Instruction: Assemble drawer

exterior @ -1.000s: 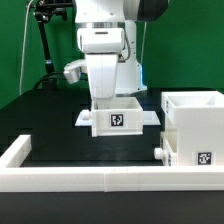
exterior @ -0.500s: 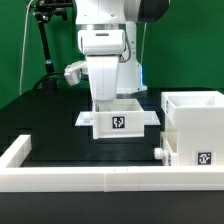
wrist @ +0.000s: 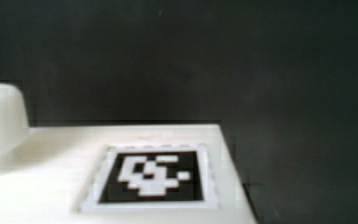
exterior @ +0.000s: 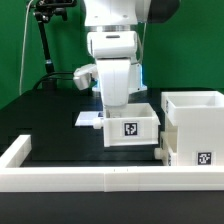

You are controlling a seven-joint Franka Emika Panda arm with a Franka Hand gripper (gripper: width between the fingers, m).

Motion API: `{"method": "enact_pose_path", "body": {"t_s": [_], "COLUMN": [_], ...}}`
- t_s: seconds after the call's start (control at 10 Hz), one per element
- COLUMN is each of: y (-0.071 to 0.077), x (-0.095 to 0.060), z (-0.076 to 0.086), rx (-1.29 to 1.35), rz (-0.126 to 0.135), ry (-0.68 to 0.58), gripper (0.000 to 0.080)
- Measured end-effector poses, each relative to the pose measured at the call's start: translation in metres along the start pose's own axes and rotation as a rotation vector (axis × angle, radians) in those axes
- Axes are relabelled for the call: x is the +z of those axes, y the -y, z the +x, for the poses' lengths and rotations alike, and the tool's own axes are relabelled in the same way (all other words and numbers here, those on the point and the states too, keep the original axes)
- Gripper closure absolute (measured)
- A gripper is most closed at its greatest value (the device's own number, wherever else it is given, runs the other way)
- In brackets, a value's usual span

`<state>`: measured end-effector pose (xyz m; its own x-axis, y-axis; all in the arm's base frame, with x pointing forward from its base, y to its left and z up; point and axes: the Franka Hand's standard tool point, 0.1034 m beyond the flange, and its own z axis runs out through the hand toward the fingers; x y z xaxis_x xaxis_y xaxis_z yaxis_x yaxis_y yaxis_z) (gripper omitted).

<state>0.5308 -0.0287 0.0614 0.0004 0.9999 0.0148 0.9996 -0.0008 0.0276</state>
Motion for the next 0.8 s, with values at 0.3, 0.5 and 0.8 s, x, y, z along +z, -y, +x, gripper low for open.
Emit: {"method": "enact_pose_path", "body": {"t_s": [0.3, 0.5, 0.8], "y": [0.0014, 0.002, 0.0006], "x": [0.0031, 0.0039, 0.0048], "z": [-0.0004, -0.0008, 0.0028], "rx": [0.012, 0.013, 0.017], "rz": [0.005, 0.007, 0.008], "ry": [-0.001, -0.001, -0.003], "gripper": [0.0755, 0.0755, 0.0755]}}
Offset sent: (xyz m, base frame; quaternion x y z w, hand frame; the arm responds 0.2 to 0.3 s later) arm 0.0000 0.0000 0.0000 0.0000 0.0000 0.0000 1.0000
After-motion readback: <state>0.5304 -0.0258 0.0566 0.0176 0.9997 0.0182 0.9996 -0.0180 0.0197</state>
